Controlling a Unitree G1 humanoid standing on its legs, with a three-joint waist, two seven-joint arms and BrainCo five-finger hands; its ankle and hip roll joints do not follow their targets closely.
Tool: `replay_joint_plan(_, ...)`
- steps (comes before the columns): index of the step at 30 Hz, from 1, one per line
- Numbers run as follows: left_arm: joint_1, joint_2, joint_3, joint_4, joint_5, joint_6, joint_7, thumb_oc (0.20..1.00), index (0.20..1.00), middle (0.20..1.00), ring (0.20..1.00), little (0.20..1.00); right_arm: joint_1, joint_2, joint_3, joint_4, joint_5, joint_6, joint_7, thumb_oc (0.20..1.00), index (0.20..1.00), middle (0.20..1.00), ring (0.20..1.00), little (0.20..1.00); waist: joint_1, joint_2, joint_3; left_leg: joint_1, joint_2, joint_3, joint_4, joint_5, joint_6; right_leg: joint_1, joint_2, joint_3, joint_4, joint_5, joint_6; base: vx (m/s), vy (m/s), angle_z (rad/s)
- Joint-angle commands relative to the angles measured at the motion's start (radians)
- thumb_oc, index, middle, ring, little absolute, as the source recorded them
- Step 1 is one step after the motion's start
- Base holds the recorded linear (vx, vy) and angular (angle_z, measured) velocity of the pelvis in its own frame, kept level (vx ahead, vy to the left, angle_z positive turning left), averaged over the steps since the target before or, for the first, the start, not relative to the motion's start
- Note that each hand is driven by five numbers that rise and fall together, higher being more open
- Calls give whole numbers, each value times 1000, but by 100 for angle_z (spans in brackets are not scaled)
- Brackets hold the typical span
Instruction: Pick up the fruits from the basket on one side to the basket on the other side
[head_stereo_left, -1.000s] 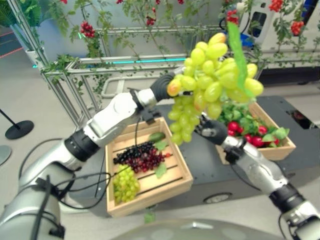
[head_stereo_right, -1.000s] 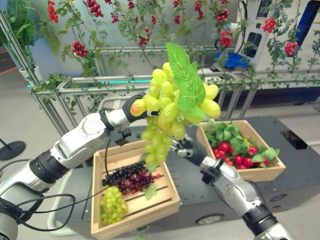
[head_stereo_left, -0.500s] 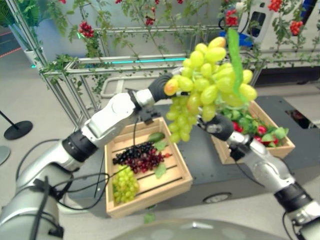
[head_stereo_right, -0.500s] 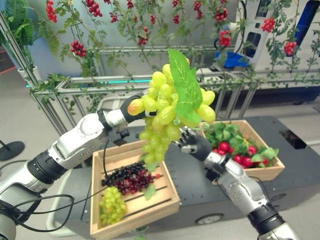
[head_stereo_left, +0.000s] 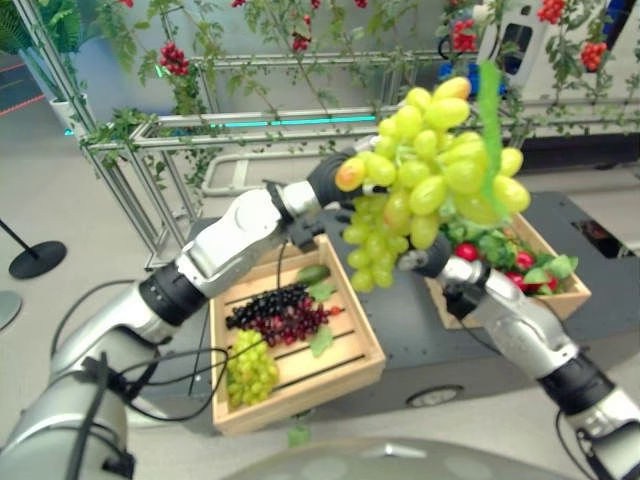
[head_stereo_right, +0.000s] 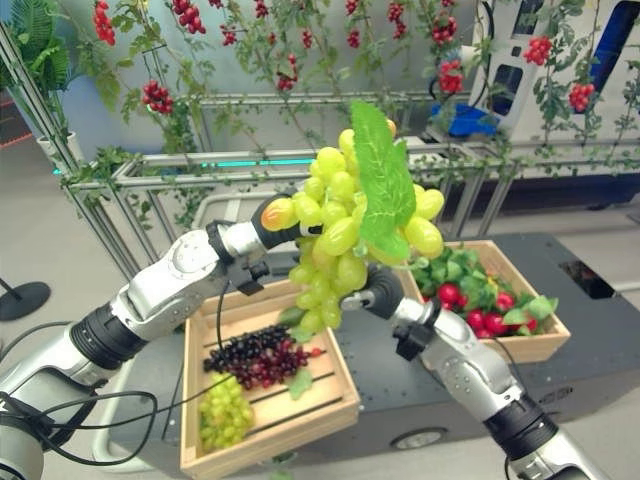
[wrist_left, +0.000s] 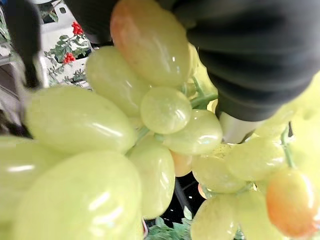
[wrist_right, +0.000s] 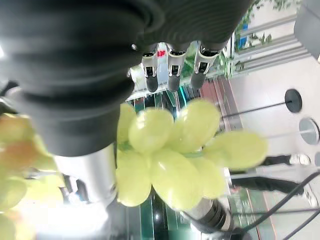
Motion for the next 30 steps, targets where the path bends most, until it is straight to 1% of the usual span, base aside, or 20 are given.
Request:
replay_joint_plan(1,-29,-38,70,84,-12,-32,14,200,200,200,200,200,-62,33,1,-37,34,-46,6,1000,1000,1000,1000,1000,6,-33,-39,12,-69,4,2,-63,40,-23,-18,-1,66,-30,93,0,0,0)
replay_joint_plan(5,-28,-76,69,101,-7,-29,17,200,200,200,200,200,-79,52,24,-23,24,-44,4,1000,1000,1000,1000,1000,7,-34,-40,9,-68,2,2,-61,40,-24,-19,-3,66,-29,92,0,0,0)
replay_joint_plan(10,-27,-105,61,106,-1,-29,15,200,200,200,200,200,-88,64,43,-21,23,-41,6,1000,1000,1000,1000,1000,9,-33,-42,6,-67,2,2,-58,39,-27,-19,-6,66,-29,90,0,0,0)
replay_joint_plan(21,-20,-123,68,125,11,-32,13,200,200,200,200,200,-87,78,67,-32,36,-31,23,1000,1000,1000,1000,1000,9,-33,-43,-1,-67,-1,2,-53,37,-31,-19,-11,62,-23,90,0,0,0)
replay_joint_plan(22,-16,-124,70,122,12,-32,12,200,200,200,200,200,-81,82,61,-36,41,-32,23,680,680,680,680,680,8,-32,-44,-2,-68,-1,2,-51,37,-31,-19,-11,61,-22,90,0,0,0)
replay_joint_plan(23,-11,-124,74,122,13,-31,13,200,200,200,200,200,-75,86,54,-35,46,-32,21,485,485,485,485,485,8,-32,-44,-3,-68,0,2,-51,37,-33,-19,-11,61,-21,90,0,0,0)
replay_joint_plan(24,-8,-125,78,122,15,-32,15,200,200,200,200,200,-70,89,50,-32,49,-34,19,200,200,200,200,200,9,-32,-44,-4,-68,0,1,-50,37,-34,-20,-11,60,-20,90,0,0,0)
replay_joint_plan(30,4,-134,89,124,27,-29,15,200,200,200,200,200,-51,107,30,-36,58,-35,17,200,200,200,200,200,8,-31,-43,-8,-69,-2,1,-50,37,-37,-22,-13,58,-17,90,0,0,0)
